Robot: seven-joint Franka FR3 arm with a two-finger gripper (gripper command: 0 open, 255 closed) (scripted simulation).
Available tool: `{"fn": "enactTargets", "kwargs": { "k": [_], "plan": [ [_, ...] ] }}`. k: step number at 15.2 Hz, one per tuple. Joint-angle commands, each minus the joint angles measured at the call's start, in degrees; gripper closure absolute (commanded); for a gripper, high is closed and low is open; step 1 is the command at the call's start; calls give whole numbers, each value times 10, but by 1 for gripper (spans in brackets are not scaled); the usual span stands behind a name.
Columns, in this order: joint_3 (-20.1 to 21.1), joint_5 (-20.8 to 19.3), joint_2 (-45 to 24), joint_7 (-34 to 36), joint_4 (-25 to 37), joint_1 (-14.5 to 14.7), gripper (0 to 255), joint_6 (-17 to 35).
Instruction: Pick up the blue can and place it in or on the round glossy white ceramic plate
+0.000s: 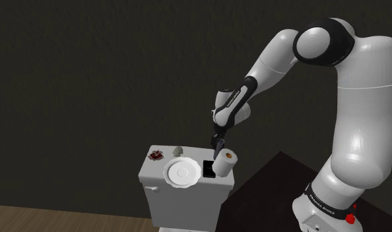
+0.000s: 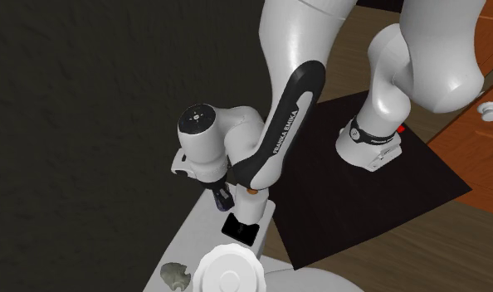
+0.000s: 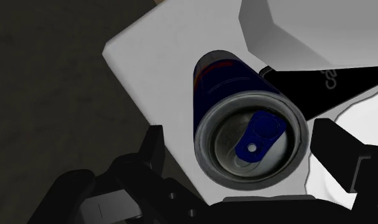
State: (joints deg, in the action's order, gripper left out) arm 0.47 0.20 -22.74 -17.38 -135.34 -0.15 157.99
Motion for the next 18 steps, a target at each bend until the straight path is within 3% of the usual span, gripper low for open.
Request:
{"fn": "enactTargets", "kwargs": {
  "k": [1, 5, 6, 18],
  "plan": [
    [0, 0, -2, 0, 1, 0, 0, 1],
    [0, 0, -2, 0, 1, 0, 0, 1],
    [0, 0, -2, 0, 1, 0, 255, 1],
    [0, 0, 22, 0, -4, 0, 255, -19]
  ]
}}
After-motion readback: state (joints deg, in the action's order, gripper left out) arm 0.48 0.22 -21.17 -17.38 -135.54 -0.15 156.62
